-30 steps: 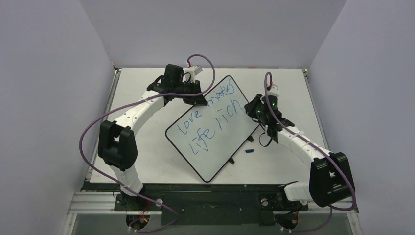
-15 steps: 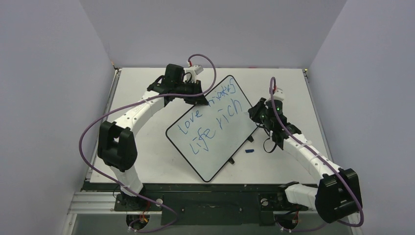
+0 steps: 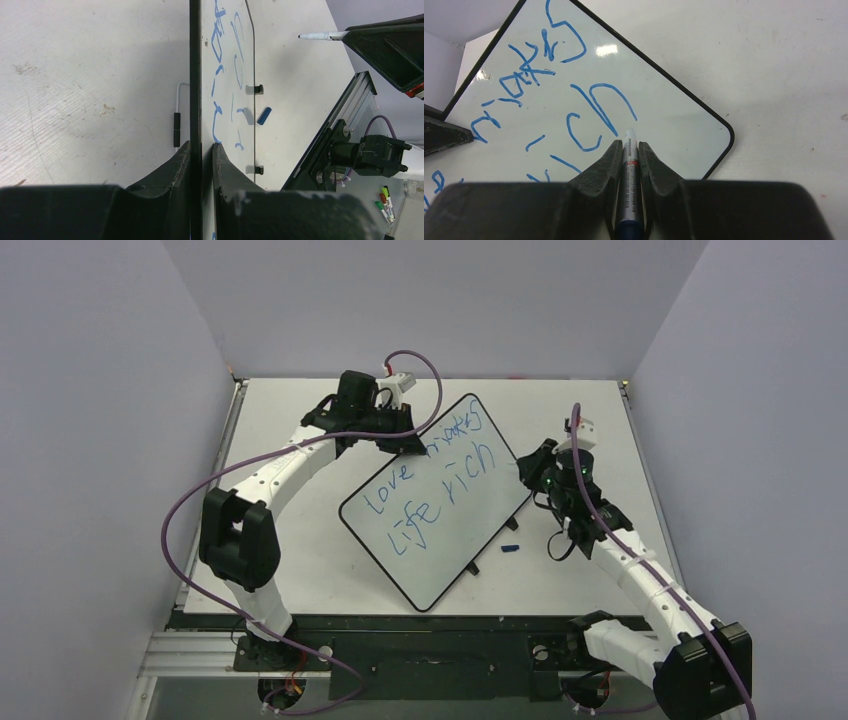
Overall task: Write a sentence on the whiteboard
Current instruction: Write a sentence on the whiteboard, then put down the whiteboard on the whiteboard stand.
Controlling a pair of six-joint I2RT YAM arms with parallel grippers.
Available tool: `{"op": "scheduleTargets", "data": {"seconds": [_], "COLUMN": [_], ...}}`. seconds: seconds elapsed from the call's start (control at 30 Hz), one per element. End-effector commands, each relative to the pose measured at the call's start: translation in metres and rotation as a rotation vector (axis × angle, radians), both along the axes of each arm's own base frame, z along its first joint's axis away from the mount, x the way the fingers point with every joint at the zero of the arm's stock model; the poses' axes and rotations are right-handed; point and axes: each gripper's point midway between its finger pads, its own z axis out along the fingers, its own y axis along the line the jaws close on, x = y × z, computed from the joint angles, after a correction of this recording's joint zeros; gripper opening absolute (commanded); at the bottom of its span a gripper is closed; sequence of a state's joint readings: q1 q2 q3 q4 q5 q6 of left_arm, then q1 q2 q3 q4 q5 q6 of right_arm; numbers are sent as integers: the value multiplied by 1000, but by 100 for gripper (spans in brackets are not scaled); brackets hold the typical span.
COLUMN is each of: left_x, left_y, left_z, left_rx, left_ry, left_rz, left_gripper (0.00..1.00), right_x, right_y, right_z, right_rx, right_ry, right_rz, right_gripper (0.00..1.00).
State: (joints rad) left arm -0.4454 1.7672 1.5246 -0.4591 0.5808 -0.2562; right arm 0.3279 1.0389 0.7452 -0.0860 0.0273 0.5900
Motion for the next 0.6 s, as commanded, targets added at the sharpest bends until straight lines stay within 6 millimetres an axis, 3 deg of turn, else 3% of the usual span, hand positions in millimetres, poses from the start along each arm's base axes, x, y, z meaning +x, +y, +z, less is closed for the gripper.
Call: {"op": "scheduleTargets", "data": {"seconds": [0.0,0.33,0.43,0.57], "left_x": [-31,-35,-34,-31], "left_y": [-12,-9,-8,-7], "left_z": [-37,-44,-46,-47], "left_rx": [103,102,104,104], "left_ry": [78,96,91,71], "left_rz": [-90,-57,-47,-33], "left_gripper": [4,13,22,27], "right_x": [-1,-3,-3,-4], "right_y": [-6,-9,-9,-11], "right_z": [10,13,15,18], "right_rx": [-14,0,4,7], "right_ry": [-43,-60,-63,-70], "right_rz": [-18,-12,-10,-12], "right_gripper": [0,0,0,0]}}
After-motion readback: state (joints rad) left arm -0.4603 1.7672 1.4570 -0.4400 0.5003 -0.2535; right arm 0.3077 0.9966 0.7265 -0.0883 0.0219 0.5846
